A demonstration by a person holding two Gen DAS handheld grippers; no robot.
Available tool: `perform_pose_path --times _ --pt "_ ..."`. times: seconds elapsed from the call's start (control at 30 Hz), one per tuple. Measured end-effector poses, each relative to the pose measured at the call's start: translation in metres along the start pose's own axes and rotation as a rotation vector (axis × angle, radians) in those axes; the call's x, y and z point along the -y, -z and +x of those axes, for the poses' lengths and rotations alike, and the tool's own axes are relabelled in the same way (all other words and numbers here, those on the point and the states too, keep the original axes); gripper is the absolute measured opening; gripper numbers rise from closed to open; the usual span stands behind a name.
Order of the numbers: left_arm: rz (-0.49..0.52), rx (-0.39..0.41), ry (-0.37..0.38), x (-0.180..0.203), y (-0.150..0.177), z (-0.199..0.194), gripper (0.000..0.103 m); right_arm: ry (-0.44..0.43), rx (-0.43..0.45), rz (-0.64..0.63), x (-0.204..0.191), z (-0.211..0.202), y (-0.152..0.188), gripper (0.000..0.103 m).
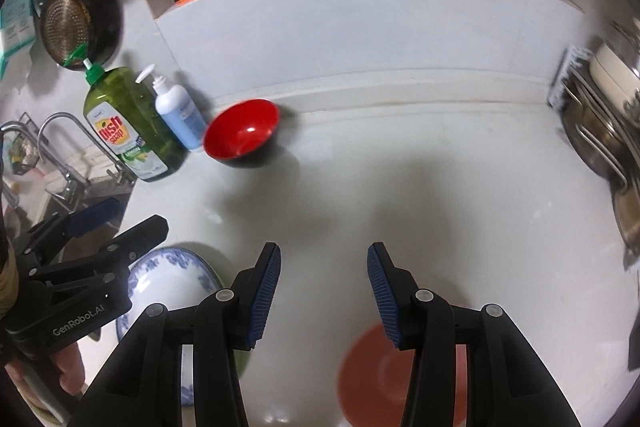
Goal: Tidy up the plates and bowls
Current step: 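Move both tools to the red-and-black bowl beside the soap bottles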
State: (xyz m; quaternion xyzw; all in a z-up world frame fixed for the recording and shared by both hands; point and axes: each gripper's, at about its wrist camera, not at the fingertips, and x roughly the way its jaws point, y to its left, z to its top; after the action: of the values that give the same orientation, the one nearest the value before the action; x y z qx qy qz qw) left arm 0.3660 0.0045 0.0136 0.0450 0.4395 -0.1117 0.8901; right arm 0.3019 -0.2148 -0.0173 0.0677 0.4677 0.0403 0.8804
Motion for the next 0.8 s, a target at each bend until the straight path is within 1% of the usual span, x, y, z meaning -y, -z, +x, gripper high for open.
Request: perform_pose_path --times 0.17,0.4,0.63,0.8 --pt "-0.001 0.009 -0.033 -0.018 -0.012 0.003 0.072 -0.017 0.013 -0.017 -0.014 0.006 -0.015 0.046" --pt "-0.015 0.009 -0.070 -0.040 -0.028 0.018 0.072 -0.040 0.003 -0.041 -0.029 0.024 -0.041 0.046" --pt "-0.017 -0.014 -0.096 -0.053 -0.046 0.047 0.072 -0.043 -0.029 -0.065 -0.036 0.052 -0.069 0.046" --pt "-0.023 -0.032 -0.094 -0.061 -0.059 0.071 0.072 -0.034 -0.050 -0.081 -0.036 0.074 -0.087 0.046"
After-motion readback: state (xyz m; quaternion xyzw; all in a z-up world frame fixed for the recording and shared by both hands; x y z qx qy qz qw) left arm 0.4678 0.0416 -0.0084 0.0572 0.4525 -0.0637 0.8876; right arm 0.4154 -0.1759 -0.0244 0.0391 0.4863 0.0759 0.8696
